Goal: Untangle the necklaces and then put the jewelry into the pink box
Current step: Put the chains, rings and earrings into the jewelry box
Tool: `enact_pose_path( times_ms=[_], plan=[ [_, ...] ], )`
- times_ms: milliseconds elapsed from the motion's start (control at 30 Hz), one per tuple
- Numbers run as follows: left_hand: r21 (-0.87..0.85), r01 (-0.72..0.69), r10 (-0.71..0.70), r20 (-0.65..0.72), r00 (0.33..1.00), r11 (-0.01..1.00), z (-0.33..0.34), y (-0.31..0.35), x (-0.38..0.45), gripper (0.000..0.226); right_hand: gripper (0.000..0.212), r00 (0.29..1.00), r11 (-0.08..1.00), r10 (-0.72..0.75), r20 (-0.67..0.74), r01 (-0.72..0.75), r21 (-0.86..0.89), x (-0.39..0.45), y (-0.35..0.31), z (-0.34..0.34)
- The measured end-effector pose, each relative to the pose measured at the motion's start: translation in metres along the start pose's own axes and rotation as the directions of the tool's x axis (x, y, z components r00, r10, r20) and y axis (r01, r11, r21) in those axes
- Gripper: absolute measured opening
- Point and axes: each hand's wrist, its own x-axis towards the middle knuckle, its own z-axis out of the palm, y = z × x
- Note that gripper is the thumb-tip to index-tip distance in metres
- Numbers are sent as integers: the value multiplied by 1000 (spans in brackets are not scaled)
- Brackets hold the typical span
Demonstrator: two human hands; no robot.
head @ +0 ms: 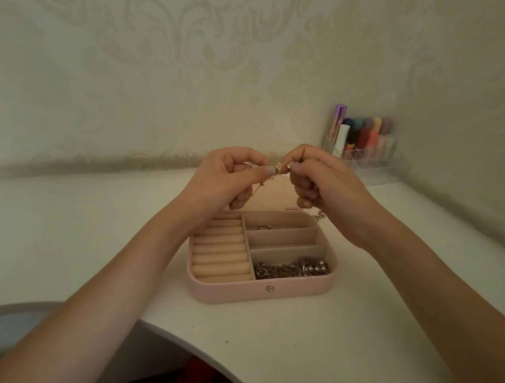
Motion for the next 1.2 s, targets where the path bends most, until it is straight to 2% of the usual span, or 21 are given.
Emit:
enact_pose_path(
  times_ms=[200,400,867,1033,1100,1200],
  plan=[
    [-54,51,-51,8,999,997,1,0,1,20,16,999,988,-25,-32,20,-154,-1,2,3],
    [-68,59,-54,69,996,996,3,0,0,31,9,993,968,-104,-50,89,-234,-3,1,2],
    [-49,85,-79,106,991,995,3,-1,-2,27,15,977,922,-211,-43,184,-341,-5,-2,-2],
    [-49,108,-102,113,988,993,3,-3,-1,27,7,983,936,-179,-25,163,-311,-3,2,3],
    [-31,110,-106,111,988,993,3,-4,0,26,6,983,941,-180,-47,158,-299,-2,6,7],
    [-17,126,-123,107,987,992,2,-8,1,26,8,981,973,-157,-117,133,-186,-1,11,15]
  ],
)
